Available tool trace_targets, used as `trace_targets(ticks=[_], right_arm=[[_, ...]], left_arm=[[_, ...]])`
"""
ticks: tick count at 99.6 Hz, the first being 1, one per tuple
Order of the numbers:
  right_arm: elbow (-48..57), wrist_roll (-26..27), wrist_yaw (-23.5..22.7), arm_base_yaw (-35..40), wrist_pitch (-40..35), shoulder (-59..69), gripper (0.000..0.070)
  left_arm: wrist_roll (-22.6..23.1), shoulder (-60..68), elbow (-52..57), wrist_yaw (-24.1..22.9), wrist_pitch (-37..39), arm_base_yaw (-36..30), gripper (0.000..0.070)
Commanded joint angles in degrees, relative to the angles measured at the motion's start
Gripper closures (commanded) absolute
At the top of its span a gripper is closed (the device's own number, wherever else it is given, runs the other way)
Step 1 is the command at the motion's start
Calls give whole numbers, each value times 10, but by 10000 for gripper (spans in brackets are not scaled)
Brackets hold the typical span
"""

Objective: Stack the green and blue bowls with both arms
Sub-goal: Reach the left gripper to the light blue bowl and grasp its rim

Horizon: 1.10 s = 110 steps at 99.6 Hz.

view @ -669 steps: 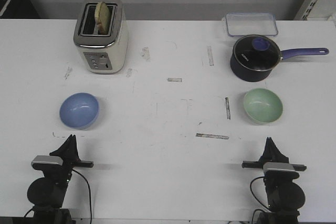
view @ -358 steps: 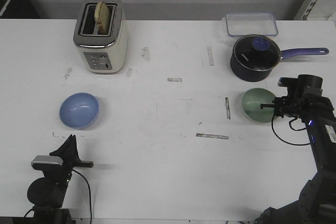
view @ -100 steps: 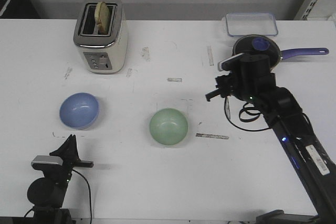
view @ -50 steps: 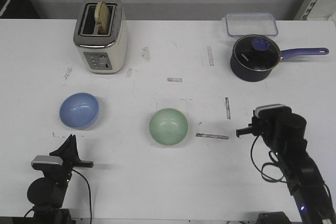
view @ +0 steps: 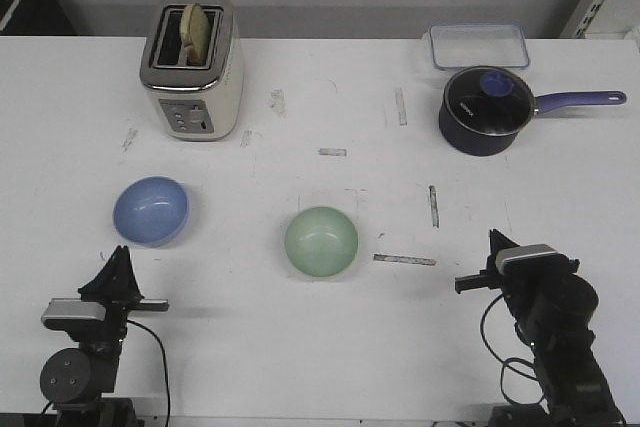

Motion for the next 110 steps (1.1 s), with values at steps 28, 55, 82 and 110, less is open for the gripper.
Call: trace_targets(ticks=[28, 55, 82, 110], right_arm=[[3, 5, 2, 1, 13, 10, 700], [3, 6, -1, 1, 36, 31, 700], [3, 5, -1, 1, 38, 36, 700], [3, 5, -1, 1, 38, 36, 700]], left_arm=[[7, 201, 371, -7, -176, 0, 481], [-3, 436, 655, -7, -431, 2, 98], [-26, 608, 694, 7, -523, 59, 0], [-69, 777, 694, 91, -567, 148, 0]])
